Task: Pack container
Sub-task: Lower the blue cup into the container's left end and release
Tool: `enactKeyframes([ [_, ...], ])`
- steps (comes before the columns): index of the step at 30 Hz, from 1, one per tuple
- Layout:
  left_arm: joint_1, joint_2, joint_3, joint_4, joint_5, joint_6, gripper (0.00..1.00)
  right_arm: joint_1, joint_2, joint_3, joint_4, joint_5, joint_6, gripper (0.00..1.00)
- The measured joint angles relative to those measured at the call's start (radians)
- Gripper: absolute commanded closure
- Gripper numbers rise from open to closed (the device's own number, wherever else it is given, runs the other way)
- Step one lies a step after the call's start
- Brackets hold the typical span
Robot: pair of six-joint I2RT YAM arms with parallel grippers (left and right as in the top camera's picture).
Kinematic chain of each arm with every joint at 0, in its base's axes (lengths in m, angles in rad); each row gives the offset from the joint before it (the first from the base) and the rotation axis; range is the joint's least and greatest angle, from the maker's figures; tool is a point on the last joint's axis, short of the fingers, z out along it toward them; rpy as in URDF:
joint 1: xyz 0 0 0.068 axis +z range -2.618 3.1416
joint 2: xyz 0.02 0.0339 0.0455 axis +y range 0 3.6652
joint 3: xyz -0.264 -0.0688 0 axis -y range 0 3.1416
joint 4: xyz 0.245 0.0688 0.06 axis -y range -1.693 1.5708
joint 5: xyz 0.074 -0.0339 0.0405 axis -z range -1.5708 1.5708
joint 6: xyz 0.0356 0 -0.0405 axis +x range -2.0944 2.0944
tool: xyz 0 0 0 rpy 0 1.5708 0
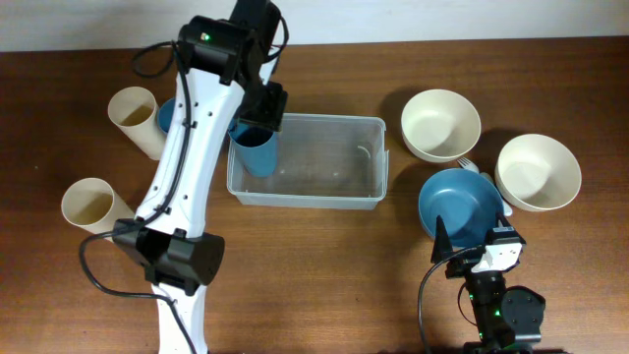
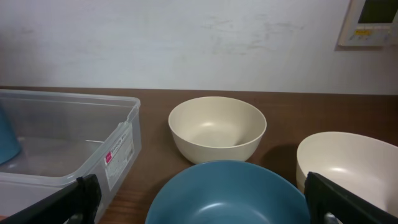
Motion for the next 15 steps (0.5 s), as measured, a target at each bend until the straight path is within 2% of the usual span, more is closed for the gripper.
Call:
enactKeyframes([
  [7,0.100,0.000,0.001,0.000,-0.041,-0.018,0.24,0.000,0.000,0.000,0.000,0.000,0.000,0.01],
  [15,0.248,0.000,0.001,0.000,0.003,-0.039,0.26,0.000,0.000,0.000,0.000,0.000,0.000,0.01],
])
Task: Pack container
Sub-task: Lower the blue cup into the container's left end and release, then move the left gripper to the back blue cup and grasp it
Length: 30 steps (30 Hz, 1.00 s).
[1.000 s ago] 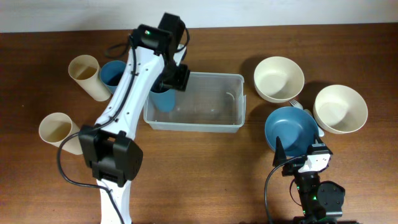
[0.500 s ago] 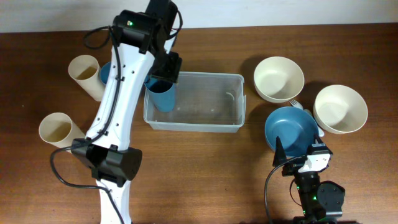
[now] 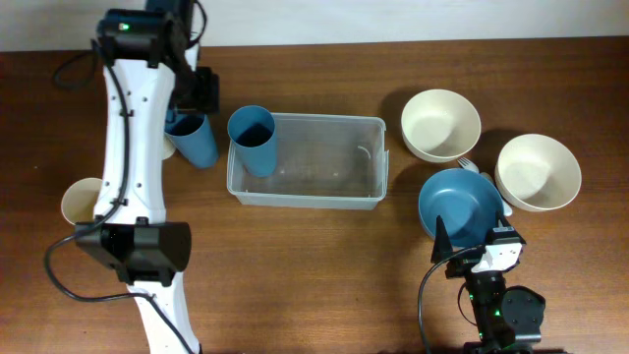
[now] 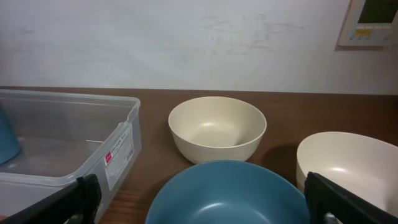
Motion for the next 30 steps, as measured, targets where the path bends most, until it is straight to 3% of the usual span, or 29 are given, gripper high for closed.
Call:
enactKeyframes([
  [30,0.001,0.031,-0.185,0.097,0.040,0.043,0.38,0.000,0.000,0.000,0.000,0.000,0.000,0.01],
])
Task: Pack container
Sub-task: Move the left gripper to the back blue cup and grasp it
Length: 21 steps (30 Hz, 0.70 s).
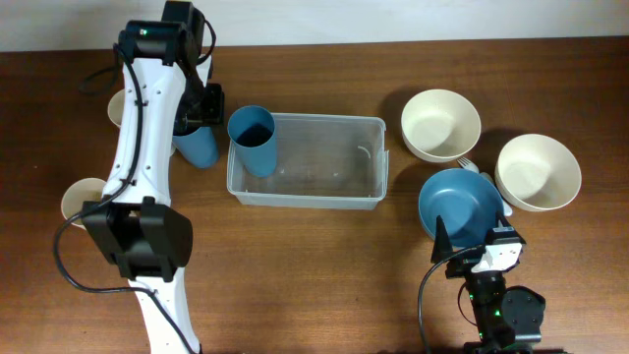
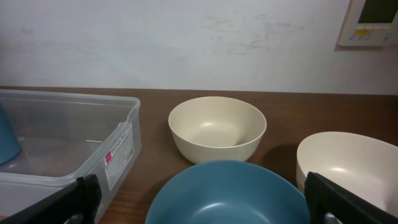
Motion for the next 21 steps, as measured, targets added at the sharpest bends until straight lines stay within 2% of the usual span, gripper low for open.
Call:
enactKeyframes([
  [9,0.000,0.000,-0.047,0.069,0.000,0.003,0.38,0.000,0.000,0.000,0.000,0.000,0.000,0.01],
  [13,0.000,0.000,-0.096,0.109,0.000,0.003,0.43,0.000,0.000,0.000,0.000,0.000,0.000,0.01],
  [21,0.000,0.000,-0.179,0.169,0.000,0.003,0.44,0.000,0.000,0.000,0.000,0.000,0.000,0.01],
])
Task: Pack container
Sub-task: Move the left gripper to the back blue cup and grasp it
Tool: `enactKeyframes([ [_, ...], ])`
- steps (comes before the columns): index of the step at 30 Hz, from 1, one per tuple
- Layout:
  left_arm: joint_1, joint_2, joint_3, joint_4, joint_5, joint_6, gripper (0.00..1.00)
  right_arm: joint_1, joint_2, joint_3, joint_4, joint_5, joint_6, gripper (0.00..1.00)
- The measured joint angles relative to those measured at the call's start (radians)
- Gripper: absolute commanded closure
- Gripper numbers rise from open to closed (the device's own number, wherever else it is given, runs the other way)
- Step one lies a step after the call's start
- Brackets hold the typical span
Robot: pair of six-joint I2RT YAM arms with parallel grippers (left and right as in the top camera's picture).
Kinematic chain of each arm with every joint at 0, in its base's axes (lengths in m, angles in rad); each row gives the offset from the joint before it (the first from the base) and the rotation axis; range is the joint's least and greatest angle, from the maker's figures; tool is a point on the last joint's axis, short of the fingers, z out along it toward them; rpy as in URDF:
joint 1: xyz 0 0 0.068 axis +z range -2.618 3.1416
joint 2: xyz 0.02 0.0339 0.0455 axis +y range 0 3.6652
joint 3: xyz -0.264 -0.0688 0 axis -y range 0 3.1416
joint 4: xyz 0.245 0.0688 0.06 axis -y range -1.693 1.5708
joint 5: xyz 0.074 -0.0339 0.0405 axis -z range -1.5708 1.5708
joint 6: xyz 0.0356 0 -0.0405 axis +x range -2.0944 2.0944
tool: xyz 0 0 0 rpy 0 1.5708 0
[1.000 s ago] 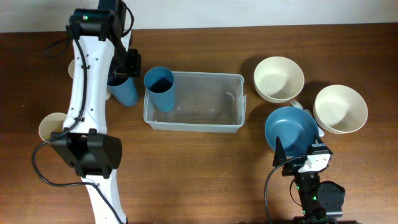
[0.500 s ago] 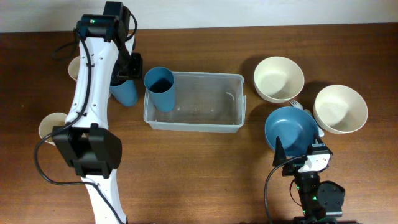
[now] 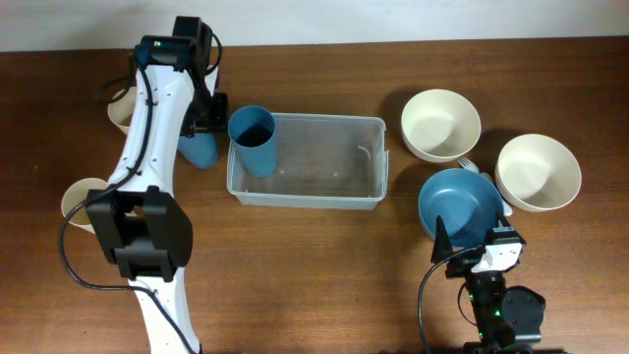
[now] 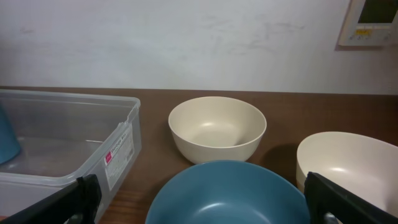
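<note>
The clear plastic container (image 3: 324, 189) lies at the middle of the table, its near corner in the right wrist view (image 4: 118, 149). One blue cup (image 3: 253, 138) stands upright inside its left end. A second blue cup (image 3: 200, 150) hangs tilted just outside the container's left wall, with my left gripper (image 3: 201, 120) shut on its upper part. My right gripper (image 3: 475, 243) rests open at the front right, its fingers (image 4: 84, 196) wide apart either side of the blue bowl (image 4: 227, 193), touching nothing.
Two cream bowls (image 3: 440, 125) (image 3: 538, 172) stand at the right behind the blue bowl (image 3: 460, 205). A cream cup (image 3: 120, 106) stands at the far left, partly hidden by my left arm, and another (image 3: 79, 202) nearer the front left.
My left gripper and the second blue cup have shifted slightly to the right, closer to the container's left wall. The right arm has not moved.
My left gripper was at the blue cup standing in the container's left end, a second blue cup waiting by the cream cup. Then the gripper was outside on that second cup, tilted. It has since come closer to the container.
</note>
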Motion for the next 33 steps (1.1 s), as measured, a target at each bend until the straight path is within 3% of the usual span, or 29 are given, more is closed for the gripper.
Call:
enactKeyframes([
  [4,0.001,0.000,-0.026,0.032,0.000,0.000,0.50,0.000,0.000,0.000,0.000,0.000,0.000,0.01],
  [6,0.003,0.000,-0.038,0.039,0.000,-0.002,0.60,0.000,0.000,0.000,0.000,0.000,0.000,0.01],
  [7,0.004,0.000,-0.041,0.039,0.000,0.001,0.71,0.000,0.000,0.000,0.000,0.000,0.000,0.01],
  [11,0.010,0.000,-0.043,0.045,0.001,0.009,0.98,0.000,0.000,0.000,0.000,0.000,0.000,0.01],
  [33,0.010,0.000,-0.013,0.000,0.035,0.003,0.98,0.000,0.000,0.000,0.000,0.000,0.000,0.01],
])
